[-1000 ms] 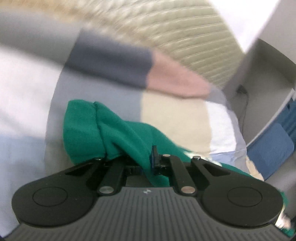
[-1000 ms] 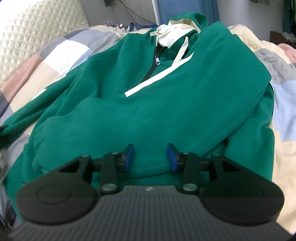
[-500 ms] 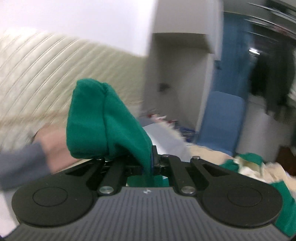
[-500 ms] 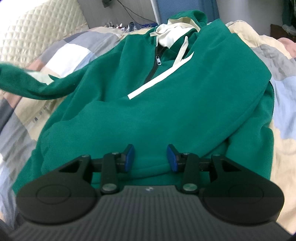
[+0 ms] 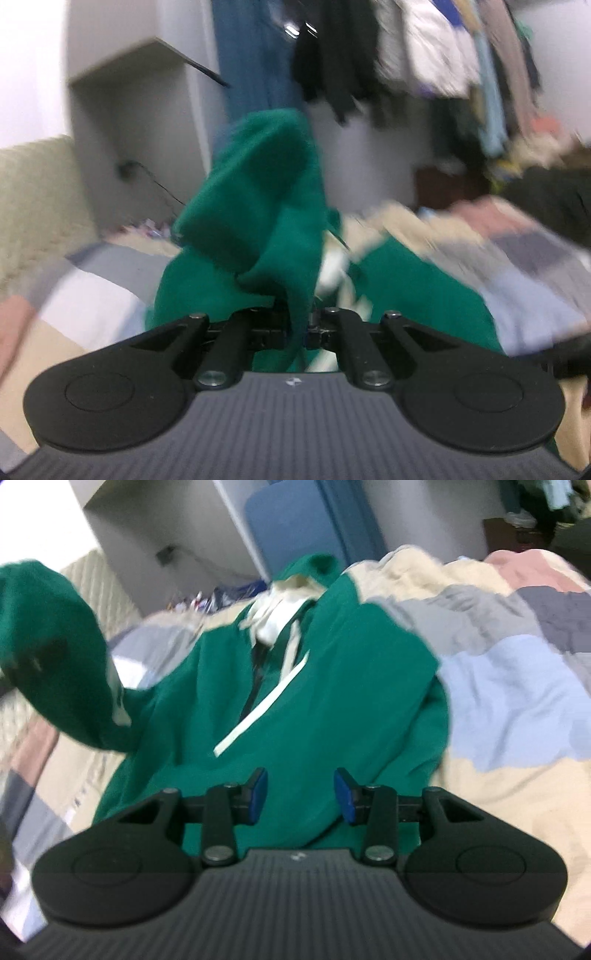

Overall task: Fold large clothes
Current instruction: 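Lift the held sleeve up with the left gripper, then lay the sleeve across the hoodie front and open the left gripper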

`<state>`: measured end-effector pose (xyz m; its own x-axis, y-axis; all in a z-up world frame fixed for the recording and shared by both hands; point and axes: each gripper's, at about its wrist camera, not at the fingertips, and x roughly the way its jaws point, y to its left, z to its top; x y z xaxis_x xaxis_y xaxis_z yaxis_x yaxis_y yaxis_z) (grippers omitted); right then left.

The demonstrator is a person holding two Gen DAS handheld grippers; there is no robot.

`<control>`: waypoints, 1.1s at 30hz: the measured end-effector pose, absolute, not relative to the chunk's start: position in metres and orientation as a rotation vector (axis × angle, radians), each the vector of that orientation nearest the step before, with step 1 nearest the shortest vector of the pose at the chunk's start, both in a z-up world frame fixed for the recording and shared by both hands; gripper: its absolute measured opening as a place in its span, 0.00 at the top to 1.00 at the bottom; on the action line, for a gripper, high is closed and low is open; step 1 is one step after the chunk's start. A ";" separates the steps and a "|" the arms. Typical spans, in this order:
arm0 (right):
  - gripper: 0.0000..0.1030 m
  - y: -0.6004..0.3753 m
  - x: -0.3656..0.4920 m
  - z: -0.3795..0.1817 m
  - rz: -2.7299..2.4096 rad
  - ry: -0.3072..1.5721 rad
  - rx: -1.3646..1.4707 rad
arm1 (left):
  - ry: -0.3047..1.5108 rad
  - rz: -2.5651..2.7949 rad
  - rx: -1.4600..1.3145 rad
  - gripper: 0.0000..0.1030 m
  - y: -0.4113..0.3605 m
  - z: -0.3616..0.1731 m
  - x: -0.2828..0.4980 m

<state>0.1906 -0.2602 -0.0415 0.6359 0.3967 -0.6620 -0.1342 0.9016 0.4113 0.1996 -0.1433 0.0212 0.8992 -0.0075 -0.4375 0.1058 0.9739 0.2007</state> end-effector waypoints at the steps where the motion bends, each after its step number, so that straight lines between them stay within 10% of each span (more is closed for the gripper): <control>1: 0.57 -0.266 0.190 -0.041 0.299 0.826 0.356 | 0.478 -0.077 0.240 0.92 -0.149 0.008 0.202; 10: 0.57 -0.299 0.189 -0.042 0.248 0.801 0.452 | 0.687 -0.189 0.278 0.88 -0.179 -0.064 0.190; 12: 0.57 -0.298 0.189 -0.043 0.261 0.809 0.469 | 0.713 -0.181 0.235 0.75 -0.175 -0.066 0.191; 14: 0.57 -0.296 0.190 -0.045 0.288 0.825 0.490 | 0.749 -0.187 0.153 0.33 -0.163 -0.067 0.192; 16: 0.51 -0.291 0.189 -0.049 0.320 0.850 0.499 | 0.755 -0.205 0.083 0.24 -0.145 -0.066 0.184; 33: 0.39 -0.245 0.187 -0.061 0.440 0.929 0.422 | 0.698 0.024 -0.168 0.22 0.041 -0.064 0.177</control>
<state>0.1871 -0.2451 -0.0606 0.5239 0.5312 -0.6658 -0.1781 0.8328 0.5242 0.1774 0.0407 -0.0639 0.7666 -0.0342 -0.6412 -0.0784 0.9861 -0.1462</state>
